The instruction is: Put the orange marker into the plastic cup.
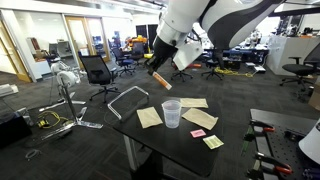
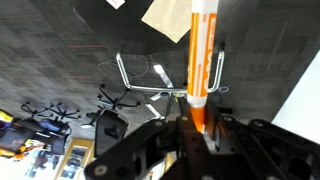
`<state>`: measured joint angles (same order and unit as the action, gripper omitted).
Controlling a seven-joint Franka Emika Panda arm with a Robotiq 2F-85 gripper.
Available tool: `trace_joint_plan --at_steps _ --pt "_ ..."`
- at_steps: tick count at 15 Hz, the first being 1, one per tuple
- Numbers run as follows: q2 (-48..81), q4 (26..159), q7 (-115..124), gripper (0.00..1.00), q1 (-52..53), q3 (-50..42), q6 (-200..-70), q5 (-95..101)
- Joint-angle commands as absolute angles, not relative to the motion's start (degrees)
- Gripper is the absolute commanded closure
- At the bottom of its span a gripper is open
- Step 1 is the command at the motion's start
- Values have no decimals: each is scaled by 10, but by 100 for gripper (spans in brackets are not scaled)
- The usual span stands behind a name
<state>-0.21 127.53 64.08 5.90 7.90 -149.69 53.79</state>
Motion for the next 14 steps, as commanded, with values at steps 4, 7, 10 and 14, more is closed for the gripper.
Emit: trace_joint_plan --at_steps 4,7,10,14 --pt "10 1251 932 95 93 107 -1334 667" --pt "28 1251 1055 95 117 124 -1240 700" --pt "50 1244 1149 95 139 137 -1139 708" --pt "91 1219 1236 95 160 144 -1019 699"
